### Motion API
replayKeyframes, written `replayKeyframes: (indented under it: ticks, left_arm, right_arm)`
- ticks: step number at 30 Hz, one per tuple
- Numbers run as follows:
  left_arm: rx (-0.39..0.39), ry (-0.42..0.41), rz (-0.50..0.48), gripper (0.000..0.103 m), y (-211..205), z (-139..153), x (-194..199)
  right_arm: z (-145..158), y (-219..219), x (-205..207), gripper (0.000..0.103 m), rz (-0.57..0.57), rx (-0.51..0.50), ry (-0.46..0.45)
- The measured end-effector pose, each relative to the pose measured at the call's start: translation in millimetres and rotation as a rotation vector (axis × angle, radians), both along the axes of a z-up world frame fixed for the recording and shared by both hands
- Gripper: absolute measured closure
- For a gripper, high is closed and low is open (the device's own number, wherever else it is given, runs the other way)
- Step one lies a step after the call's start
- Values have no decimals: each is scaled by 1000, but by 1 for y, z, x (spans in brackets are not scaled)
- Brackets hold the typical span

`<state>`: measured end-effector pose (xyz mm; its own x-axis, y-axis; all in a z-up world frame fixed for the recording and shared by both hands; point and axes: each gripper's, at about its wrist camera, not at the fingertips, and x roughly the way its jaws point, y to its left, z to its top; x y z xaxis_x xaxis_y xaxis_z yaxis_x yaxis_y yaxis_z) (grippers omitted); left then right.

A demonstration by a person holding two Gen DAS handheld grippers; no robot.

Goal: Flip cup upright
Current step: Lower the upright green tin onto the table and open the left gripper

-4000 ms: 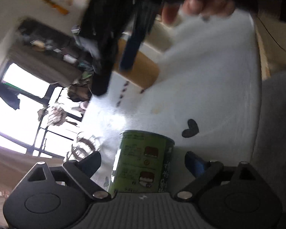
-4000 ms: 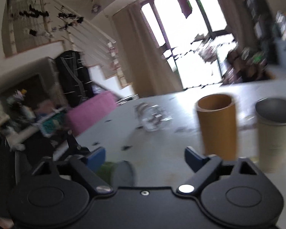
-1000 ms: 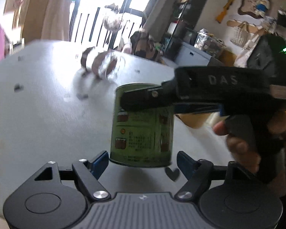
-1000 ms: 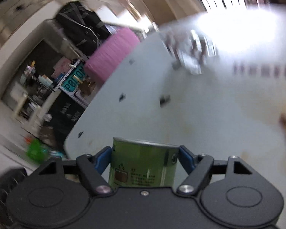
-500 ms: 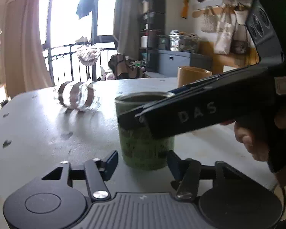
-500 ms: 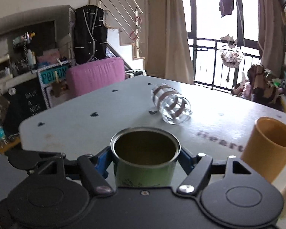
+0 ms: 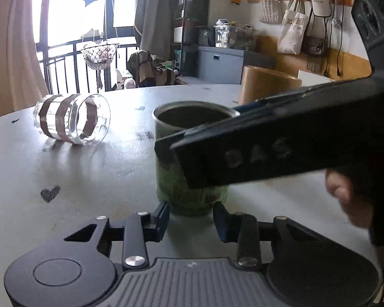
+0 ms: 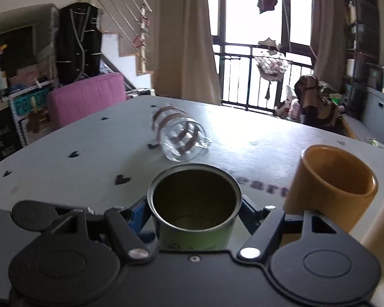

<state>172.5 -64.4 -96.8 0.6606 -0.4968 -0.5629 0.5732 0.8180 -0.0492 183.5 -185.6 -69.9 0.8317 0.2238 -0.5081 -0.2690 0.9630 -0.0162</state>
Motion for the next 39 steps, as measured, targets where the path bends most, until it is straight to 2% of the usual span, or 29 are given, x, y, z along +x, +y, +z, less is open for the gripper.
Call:
replayKeyframes:
  ticks: [4,9,19,22,25,30,36,39]
  left_arm:
    - [13,-33,-5,64,-4,3,9]
    - [0,6,1,64,-8,0,18]
    - [-8,10,13,64,-5,1,17]
    - [-15,11,20,64,-2,1,15]
    - [-15,13,20,64,0,3,10]
    - [-31,-9,38,64,8,16,-7]
    - [-41,-46,119,63,14,45,-35]
    - [-45,-54,153,59,16,58,-49]
  right_arm:
    - [-1,2,5,29,-32,-19,-12]
    - [-1,2,10,29,-67,-24,-17]
    - [0,6,10,29,-86,-26,-11]
    - [-2,6,11,22,-82,-4,15]
    - [-1,5,7,21,-86,0,11]
    - [13,0,-9,20,-89,28,-28]
    - [32,-15,-50,16,-86,68,-113]
    - [40,-24,-71,14,-100,73,-161]
